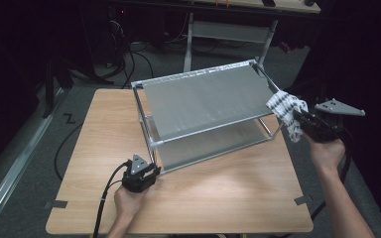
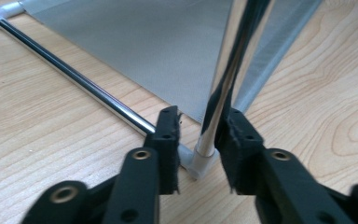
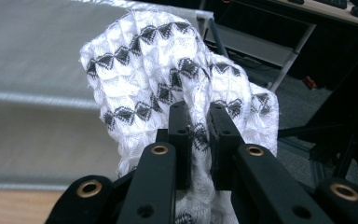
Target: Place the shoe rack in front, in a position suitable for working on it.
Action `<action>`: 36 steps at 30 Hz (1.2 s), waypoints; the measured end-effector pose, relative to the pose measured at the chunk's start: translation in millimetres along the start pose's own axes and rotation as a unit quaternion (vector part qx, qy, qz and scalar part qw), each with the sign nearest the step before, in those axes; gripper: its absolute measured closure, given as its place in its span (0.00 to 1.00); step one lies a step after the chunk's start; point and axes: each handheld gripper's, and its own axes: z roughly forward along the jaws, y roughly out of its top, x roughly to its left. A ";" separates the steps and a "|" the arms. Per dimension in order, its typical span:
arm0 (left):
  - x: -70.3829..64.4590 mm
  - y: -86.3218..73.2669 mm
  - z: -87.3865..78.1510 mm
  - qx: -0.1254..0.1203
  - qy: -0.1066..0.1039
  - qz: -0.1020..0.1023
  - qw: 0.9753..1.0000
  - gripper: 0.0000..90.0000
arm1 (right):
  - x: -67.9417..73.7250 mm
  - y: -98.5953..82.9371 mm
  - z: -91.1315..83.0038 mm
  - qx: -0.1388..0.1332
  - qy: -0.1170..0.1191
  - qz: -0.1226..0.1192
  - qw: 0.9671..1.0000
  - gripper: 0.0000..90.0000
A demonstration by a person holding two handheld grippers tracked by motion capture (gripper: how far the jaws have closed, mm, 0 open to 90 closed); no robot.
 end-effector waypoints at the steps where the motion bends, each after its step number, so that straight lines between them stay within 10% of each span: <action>1: 0.0 0.0 0.0 0.000 0.000 0.000 1.000 0.80 | -0.6 4.3 4.5 0.003 -0.004 0.000 1.000 0.91; 14: -0.1 -1.0 1.0 0.000 -0.012 0.012 1.000 0.88 | -10.7 20.7 72.5 0.059 -0.038 0.026 0.997 0.91; 36: 4.6 -1.0 9.6 -0.020 -0.004 0.010 1.000 0.89 | -23.4 14.0 91.9 0.084 -0.057 0.042 0.994 0.91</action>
